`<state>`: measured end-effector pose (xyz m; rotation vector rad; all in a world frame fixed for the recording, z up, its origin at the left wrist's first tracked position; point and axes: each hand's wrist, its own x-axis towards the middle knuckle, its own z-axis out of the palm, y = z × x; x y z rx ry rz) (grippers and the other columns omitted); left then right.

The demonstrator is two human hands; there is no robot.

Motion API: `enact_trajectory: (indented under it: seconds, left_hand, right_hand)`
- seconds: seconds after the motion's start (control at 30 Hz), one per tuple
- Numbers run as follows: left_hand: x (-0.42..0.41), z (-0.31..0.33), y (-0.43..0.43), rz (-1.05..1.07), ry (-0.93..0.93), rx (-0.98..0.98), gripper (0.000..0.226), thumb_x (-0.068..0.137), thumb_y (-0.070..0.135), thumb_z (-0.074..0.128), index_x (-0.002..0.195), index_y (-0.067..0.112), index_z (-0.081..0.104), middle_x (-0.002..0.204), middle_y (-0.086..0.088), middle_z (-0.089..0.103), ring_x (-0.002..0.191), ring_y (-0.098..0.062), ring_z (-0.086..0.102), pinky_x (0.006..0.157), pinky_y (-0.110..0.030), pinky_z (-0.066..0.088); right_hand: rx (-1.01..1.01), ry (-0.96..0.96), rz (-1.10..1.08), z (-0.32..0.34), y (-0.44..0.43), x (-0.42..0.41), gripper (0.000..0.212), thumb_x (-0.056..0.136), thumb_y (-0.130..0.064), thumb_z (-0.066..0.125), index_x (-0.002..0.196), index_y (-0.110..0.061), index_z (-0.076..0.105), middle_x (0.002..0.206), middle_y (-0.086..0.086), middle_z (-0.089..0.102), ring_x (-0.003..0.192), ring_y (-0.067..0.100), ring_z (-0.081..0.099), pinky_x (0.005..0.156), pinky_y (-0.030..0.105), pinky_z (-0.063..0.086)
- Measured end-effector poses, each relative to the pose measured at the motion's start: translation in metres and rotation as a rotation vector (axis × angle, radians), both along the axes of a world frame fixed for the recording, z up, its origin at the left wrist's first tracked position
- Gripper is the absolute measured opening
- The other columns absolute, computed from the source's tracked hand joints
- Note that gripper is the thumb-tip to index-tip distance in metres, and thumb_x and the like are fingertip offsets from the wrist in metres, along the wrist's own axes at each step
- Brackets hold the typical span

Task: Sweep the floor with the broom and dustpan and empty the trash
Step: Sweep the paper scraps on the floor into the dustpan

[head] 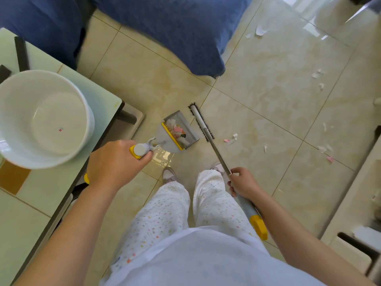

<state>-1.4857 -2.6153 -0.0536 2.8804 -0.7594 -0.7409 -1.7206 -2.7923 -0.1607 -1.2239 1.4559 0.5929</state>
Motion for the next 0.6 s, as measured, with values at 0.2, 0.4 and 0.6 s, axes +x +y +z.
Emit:
enact_trajectory:
  seconds: [0.2,0.4,0.6]
  left_hand:
    - [-0.014,0.000,-0.013,-0.152,-0.022,0.014,0.052,0.079,0.056,0.060,0.052,0.015,0.046,0.046,-0.001,0.049,0.046,-0.022,0.046,0.043,-0.021,0.026]
    - [-0.023,-0.001,-0.057,-0.363,-0.062,0.038,0.046,0.079,0.057,0.059,0.058,0.016,0.055,0.050,0.002,0.051,0.052,-0.023,0.053,0.046,-0.022,0.034]
    - [-0.050,-0.011,-0.106,-0.549,-0.072,0.040,0.048,0.081,0.054,0.055,0.055,0.016,0.045,0.050,0.002,0.045,0.053,-0.024,0.049,0.044,-0.022,0.023]
  right_hand:
    - [-0.059,-0.018,-0.101,0.003,-0.013,-0.032,0.015,0.090,-0.006,0.051,0.104,-0.007,0.047,0.064,0.013,0.050,0.047,0.023,0.044,0.047,0.030,0.039]
    - [-0.127,0.044,-0.225,-0.008,-0.014,-0.069,0.041,0.092,-0.009,0.051,0.131,-0.002,0.041,0.065,0.012,0.052,0.046,0.023,0.046,0.047,0.029,0.039]
    - [-0.149,0.089,-0.393,-0.014,-0.021,-0.089,0.035,0.094,-0.008,0.047,0.128,0.001,0.044,0.066,0.010,0.052,0.047,0.021,0.046,0.044,0.027,0.042]
